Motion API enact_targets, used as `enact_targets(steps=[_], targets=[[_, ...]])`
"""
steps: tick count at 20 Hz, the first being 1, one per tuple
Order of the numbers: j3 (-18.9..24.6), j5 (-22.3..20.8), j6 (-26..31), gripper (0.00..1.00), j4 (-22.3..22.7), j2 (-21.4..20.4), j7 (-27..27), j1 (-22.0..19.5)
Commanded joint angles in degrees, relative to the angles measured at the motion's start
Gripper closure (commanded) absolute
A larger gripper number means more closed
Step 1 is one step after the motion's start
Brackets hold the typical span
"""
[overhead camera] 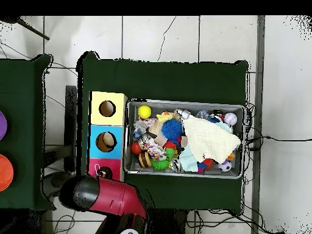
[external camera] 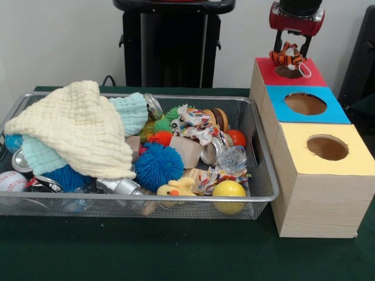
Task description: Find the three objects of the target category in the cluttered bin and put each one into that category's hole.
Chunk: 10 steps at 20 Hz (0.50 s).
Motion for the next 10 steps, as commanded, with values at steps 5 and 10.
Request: enact_targets(steps=[5,10], targets=[[4.2,-0.2,-3.5,0.0,-0.2,2.9,9.3,-1.2],[3.5,-1.0,-3.5,0.0,-1.3,3.0,9.0,-1.3]])
